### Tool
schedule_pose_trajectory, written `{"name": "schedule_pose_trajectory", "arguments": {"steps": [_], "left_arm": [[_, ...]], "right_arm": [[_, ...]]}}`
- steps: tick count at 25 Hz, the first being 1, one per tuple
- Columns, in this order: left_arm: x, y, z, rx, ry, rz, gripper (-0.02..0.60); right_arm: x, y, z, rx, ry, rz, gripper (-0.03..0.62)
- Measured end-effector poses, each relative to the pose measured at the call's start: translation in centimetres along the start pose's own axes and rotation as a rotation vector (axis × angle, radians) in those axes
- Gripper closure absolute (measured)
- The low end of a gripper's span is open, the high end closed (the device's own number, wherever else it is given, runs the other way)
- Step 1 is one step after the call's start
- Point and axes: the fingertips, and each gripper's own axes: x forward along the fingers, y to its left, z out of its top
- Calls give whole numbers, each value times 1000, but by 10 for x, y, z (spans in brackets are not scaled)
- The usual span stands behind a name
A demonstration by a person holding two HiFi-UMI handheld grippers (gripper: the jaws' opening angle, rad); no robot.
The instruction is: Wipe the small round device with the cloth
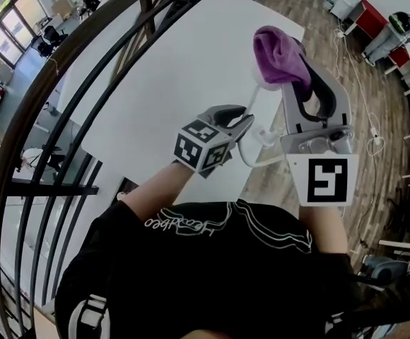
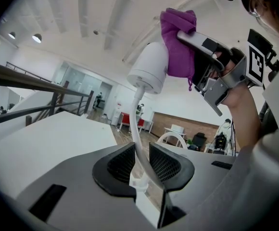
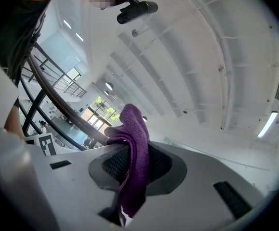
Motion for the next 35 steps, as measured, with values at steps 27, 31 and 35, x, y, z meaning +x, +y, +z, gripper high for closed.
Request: {"name": "schedule_pose_trajectory", "arguments": {"steps": [27, 31, 35], "left_arm": [[-4, 10, -8, -30, -35, -20, 492], [-3, 8, -8, -27, -35, -16, 492], [-1, 8, -7, -25, -39, -5, 492]], "right_arm": [[19, 71, -56, 99, 74, 176, 528], [14, 78, -65, 128, 78, 224, 528], [12, 88, -76, 175, 88, 300, 528]]}}
